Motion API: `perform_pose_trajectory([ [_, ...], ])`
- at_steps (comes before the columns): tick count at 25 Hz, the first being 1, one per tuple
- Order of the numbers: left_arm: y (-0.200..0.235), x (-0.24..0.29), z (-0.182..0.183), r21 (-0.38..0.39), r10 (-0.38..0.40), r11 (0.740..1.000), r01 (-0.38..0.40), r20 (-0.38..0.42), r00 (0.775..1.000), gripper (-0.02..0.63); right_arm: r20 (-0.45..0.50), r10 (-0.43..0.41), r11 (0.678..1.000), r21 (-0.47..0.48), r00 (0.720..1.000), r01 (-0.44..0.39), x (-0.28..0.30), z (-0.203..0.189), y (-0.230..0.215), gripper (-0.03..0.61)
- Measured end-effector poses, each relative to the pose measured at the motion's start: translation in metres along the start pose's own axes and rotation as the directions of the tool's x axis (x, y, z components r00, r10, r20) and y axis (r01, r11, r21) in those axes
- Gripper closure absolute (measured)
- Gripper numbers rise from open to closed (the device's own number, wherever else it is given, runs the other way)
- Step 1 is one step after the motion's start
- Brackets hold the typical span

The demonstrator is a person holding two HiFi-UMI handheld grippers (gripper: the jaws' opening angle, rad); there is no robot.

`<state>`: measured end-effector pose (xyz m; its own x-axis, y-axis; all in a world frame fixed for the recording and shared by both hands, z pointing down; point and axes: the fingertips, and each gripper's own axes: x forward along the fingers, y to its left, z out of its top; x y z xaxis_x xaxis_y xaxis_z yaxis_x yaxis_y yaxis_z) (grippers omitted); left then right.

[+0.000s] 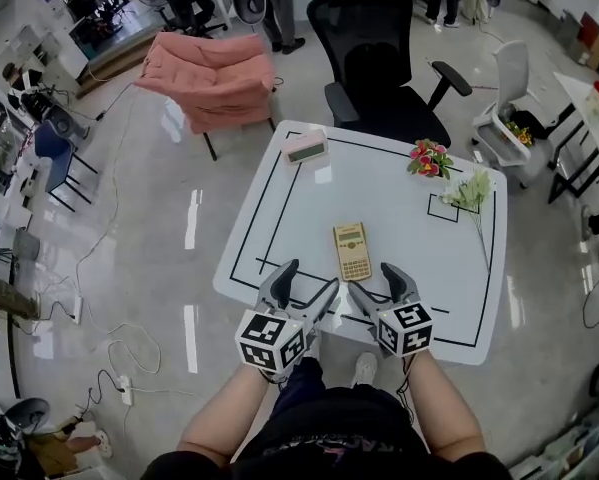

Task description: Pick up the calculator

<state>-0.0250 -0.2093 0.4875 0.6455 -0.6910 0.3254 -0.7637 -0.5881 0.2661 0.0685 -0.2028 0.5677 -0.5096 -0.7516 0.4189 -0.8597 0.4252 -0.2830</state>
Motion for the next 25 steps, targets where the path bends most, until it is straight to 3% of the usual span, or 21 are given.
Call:
perform_pose_trajectory([
  [10, 0.038, 0.031, -0.009, -0.018, -0.114, 0.993, 0.113, -0.077, 0.991, 0.268, -0.119, -0.144, 0.989, 0.017, 0.982, 0.147, 0.049, -0.030, -0.014, 0.226],
  [19, 0.061, 0.056, -0.022, -0.037, -0.213, 0.977, 0.210, -0.159, 0.964, 0.268, -0.201, -0.283, 0.956, 0.023, 0.938, 0.294, 0.077, -0.054, -0.031, 0.219],
  [25, 0.070, 0.071, -0.030, -0.050, -0.257, 0.967, 0.252, -0.192, 0.947, 0.268, -0.245, -0.329, 0.940, 0.007, 0.912, 0.341, 0.087, -0.067, -0.034, 0.214],
])
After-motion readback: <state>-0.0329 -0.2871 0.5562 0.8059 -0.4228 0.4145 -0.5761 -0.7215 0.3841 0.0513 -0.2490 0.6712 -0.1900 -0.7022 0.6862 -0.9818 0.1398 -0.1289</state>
